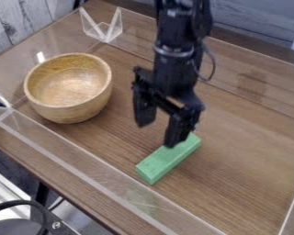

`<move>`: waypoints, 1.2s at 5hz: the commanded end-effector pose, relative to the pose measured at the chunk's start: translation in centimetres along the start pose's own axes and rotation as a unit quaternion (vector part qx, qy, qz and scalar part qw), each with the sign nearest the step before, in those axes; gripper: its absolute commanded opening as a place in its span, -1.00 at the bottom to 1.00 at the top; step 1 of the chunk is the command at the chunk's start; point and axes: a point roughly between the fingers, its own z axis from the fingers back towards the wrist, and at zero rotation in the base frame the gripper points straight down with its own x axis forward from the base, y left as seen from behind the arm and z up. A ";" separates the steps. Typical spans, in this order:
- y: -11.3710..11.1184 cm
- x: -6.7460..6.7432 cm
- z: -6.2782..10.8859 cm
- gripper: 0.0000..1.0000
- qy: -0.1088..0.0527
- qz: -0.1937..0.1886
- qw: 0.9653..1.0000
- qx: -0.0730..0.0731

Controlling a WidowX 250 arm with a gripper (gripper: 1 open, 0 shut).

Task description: Put the green block in the brown bowl

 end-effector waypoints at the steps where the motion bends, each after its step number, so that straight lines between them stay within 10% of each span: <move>1: -0.3 0.4 0.0 1.00 -0.030 -0.010 0.999 0.006; 6: -1.3 1.6 -3.4 1.00 -0.022 -0.028 0.999 -0.001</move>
